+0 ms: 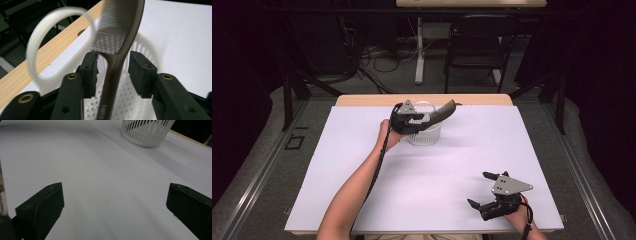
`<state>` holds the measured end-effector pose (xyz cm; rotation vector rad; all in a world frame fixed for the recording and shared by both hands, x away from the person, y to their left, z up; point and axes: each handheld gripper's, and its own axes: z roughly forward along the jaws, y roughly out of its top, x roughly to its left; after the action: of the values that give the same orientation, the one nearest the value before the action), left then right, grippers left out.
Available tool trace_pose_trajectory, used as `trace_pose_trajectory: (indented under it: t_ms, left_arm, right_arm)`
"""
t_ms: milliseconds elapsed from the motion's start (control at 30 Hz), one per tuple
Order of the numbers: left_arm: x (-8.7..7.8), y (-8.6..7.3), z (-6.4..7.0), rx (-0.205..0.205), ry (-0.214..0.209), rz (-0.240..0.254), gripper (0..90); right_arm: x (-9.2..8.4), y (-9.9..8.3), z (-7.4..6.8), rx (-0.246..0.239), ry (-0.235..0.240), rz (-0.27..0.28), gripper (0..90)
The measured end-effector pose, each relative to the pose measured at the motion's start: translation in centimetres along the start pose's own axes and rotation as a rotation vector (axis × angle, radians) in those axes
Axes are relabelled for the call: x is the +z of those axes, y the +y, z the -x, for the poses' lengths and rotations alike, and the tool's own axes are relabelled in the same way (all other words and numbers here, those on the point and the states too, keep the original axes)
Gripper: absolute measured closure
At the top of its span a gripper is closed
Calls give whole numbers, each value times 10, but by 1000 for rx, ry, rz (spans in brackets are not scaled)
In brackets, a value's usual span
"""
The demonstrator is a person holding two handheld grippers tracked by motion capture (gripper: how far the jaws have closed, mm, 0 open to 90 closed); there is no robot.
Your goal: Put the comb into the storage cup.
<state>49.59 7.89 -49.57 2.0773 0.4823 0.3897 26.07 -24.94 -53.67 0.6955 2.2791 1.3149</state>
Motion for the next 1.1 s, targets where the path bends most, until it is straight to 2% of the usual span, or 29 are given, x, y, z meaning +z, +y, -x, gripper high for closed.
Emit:
trace_pose_trajectory:
  t_ms: [200, 567, 667, 867, 1100]
  left_arm:
    - [-8, 5, 2, -2, -2, 5, 412]
    - [-27, 12, 3, -25, -8, -39, 190]
    - [-35, 16, 5, -27, 2, -31, 162]
    - [-46, 21, 11, -3, 10, -69, 116]
    - [-61, 23, 17, -16, 16, -93, 20]
  right_arm:
    - [0, 0, 0, 1, 2, -2, 12]
    - [1, 0, 1, 3, -2, -4, 12]
    - [1, 0, 2, 6, -2, -4, 12]
    - [2, 0, 2, 7, -3, -8, 12]
    - [3, 0, 2, 7, -2, -8, 12]
